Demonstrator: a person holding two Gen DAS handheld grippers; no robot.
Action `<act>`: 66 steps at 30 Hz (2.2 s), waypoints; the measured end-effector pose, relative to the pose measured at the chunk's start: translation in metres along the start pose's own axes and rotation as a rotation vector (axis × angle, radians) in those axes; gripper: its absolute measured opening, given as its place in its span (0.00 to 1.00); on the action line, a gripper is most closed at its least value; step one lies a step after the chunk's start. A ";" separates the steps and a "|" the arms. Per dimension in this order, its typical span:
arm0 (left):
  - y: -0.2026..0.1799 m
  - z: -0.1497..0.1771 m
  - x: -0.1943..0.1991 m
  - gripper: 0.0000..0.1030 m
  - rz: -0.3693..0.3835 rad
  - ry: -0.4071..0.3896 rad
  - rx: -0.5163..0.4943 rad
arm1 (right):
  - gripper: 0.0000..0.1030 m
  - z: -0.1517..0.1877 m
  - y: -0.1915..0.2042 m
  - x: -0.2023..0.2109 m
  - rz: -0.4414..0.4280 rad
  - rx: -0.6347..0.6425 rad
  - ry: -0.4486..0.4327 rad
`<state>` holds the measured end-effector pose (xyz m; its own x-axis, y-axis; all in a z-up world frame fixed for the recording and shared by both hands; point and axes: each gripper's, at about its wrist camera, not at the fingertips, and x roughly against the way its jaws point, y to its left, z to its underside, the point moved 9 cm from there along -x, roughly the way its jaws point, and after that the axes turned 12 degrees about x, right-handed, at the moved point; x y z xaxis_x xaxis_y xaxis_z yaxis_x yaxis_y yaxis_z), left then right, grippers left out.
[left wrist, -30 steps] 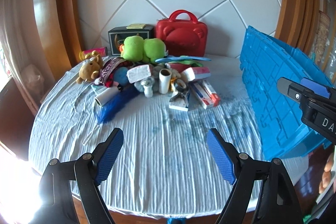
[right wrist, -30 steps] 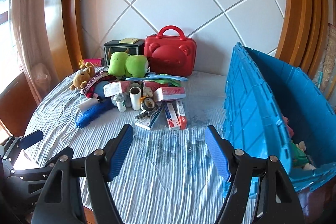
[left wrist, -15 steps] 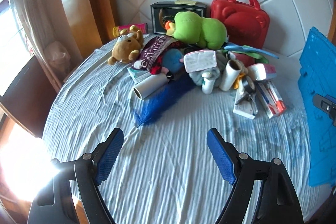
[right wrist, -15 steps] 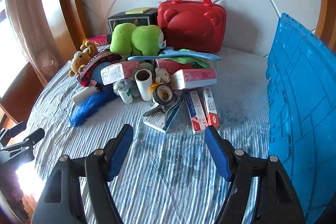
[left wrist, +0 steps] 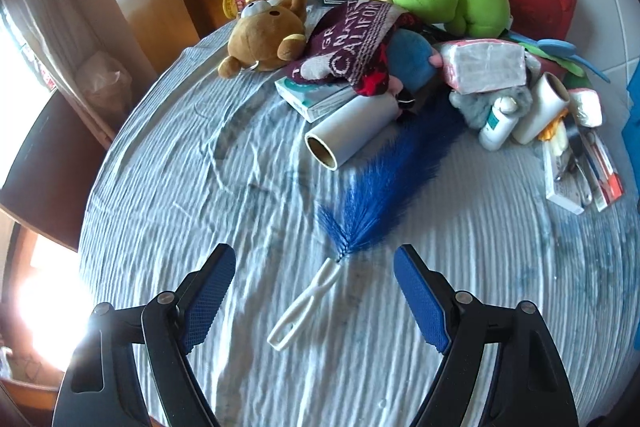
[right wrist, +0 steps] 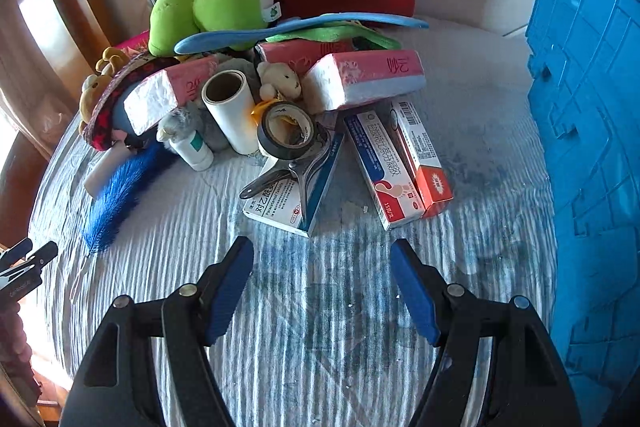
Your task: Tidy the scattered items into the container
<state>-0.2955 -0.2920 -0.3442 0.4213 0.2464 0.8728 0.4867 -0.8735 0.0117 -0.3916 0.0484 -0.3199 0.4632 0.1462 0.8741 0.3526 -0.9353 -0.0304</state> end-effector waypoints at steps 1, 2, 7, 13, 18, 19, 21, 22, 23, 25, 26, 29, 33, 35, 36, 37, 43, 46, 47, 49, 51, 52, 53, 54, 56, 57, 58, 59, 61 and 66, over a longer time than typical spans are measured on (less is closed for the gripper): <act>-0.001 -0.005 -0.008 0.80 0.004 0.007 -0.010 | 0.74 -0.002 0.001 -0.006 0.006 -0.012 0.010; -0.001 -0.010 -0.015 0.80 0.009 0.015 -0.020 | 0.84 -0.003 0.002 -0.011 0.010 -0.021 0.017; -0.015 -0.037 -0.049 0.80 0.032 0.037 -0.086 | 0.88 -0.015 0.007 -0.031 0.020 -0.049 0.043; -0.036 -0.061 -0.080 0.79 0.063 0.058 -0.162 | 0.80 -0.038 0.010 -0.057 0.032 -0.059 0.073; -0.047 -0.076 -0.108 0.76 0.073 0.084 -0.207 | 0.69 -0.051 0.007 -0.084 0.037 -0.083 0.118; -0.049 -0.078 -0.113 0.76 0.076 0.091 -0.215 | 0.69 -0.052 0.007 -0.089 0.037 -0.088 0.127; -0.054 -0.080 -0.124 0.75 0.081 0.110 -0.223 | 0.69 -0.053 0.006 -0.098 0.038 -0.094 0.143; -0.056 -0.081 -0.130 0.75 0.084 0.120 -0.226 | 0.69 -0.053 0.006 -0.102 0.038 -0.096 0.151; -0.058 -0.081 -0.135 0.75 0.086 0.135 -0.220 | 0.69 -0.052 0.006 -0.106 0.037 -0.098 0.159; -0.061 -0.080 -0.145 0.75 0.090 0.164 -0.201 | 0.58 -0.051 0.007 -0.113 0.032 -0.104 0.174; -0.061 -0.080 -0.147 0.74 0.094 0.163 -0.193 | 0.47 -0.051 0.007 -0.116 0.026 -0.108 0.178; -0.063 -0.082 -0.148 0.74 0.103 0.152 -0.184 | 0.45 -0.053 0.006 -0.123 0.034 -0.104 0.185; -0.064 -0.077 -0.142 0.66 0.102 0.152 -0.182 | 0.37 -0.057 0.006 -0.122 0.047 -0.087 0.191; -0.063 -0.071 -0.137 0.62 0.105 0.156 -0.171 | 0.37 -0.054 0.007 -0.120 0.033 -0.083 0.194; -0.063 -0.067 -0.133 0.60 0.111 0.158 -0.166 | 0.37 -0.051 0.007 -0.118 0.028 -0.080 0.196; -0.063 -0.063 -0.129 0.59 0.120 0.162 -0.163 | 0.37 -0.047 0.008 -0.116 0.027 -0.078 0.198; -0.068 -0.045 -0.104 0.47 0.176 0.179 -0.123 | 0.37 -0.026 0.011 -0.100 0.011 -0.063 0.211; -0.068 -0.042 -0.096 0.44 0.188 0.182 -0.106 | 0.36 -0.018 0.011 -0.089 0.015 -0.051 0.209; -0.067 -0.042 -0.093 0.44 0.192 0.178 -0.102 | 0.36 -0.017 0.011 -0.085 0.018 -0.046 0.203; -0.066 -0.042 -0.088 0.44 0.195 0.170 -0.101 | 0.36 -0.015 0.010 -0.076 0.019 -0.044 0.192; -0.067 -0.041 -0.088 0.44 0.188 0.169 -0.111 | 0.36 -0.015 0.006 -0.071 0.029 -0.047 0.185; -0.067 -0.041 -0.090 0.44 0.178 0.173 -0.114 | 0.36 -0.014 0.004 -0.070 0.032 -0.050 0.187; -0.068 -0.041 -0.092 0.44 0.178 0.175 -0.114 | 0.36 -0.013 0.002 -0.070 0.032 -0.055 0.189; -0.069 -0.043 -0.094 0.44 0.181 0.177 -0.114 | 0.36 -0.012 0.000 -0.070 0.033 -0.059 0.194; -0.072 -0.047 -0.097 0.45 0.189 0.183 -0.113 | 0.36 -0.008 -0.003 -0.073 0.032 -0.070 0.209; -0.074 -0.050 -0.098 0.46 0.195 0.187 -0.110 | 0.36 -0.005 -0.005 -0.075 0.030 -0.077 0.216; -0.076 -0.053 -0.100 0.49 0.200 0.195 -0.110 | 0.36 -0.003 -0.006 -0.077 0.026 -0.084 0.223; -0.078 -0.056 -0.103 0.50 0.200 0.199 -0.112 | 0.36 -0.001 -0.007 -0.080 0.021 -0.092 0.229; -0.082 -0.062 -0.108 0.52 0.192 0.199 -0.120 | 0.36 0.001 -0.009 -0.084 0.016 -0.100 0.236; -0.098 -0.073 -0.123 0.54 0.171 0.208 -0.143 | 0.36 -0.005 -0.014 -0.089 0.008 -0.118 0.229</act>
<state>-0.4504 -0.2674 -0.4171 0.3152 0.0123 0.9489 0.3035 -0.9487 -0.0886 -0.4414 0.0468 -0.3949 0.2652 0.0740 0.9614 0.2461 -0.9692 0.0068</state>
